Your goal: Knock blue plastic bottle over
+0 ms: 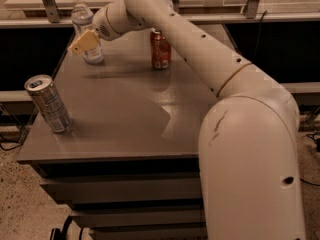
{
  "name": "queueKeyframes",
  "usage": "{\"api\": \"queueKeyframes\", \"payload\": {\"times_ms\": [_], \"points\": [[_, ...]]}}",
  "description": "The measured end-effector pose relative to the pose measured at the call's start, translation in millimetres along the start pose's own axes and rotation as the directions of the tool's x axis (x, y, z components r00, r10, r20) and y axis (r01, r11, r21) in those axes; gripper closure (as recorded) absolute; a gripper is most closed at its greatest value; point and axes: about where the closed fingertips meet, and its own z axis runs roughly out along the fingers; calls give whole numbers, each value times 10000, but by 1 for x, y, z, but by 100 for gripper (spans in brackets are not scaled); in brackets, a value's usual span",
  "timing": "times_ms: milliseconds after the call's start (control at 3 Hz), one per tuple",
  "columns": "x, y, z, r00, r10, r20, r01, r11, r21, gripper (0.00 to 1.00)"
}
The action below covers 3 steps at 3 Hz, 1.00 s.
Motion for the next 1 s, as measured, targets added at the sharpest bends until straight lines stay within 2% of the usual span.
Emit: {"api": "queueKeyframes", "payload": {"times_ms": [333, 1000], "points": [[-4, 1, 2, 9999, -11, 111, 11, 10000, 2, 40], [-9, 4, -4, 9997, -208, -149, 210, 9997, 111, 87]]}}
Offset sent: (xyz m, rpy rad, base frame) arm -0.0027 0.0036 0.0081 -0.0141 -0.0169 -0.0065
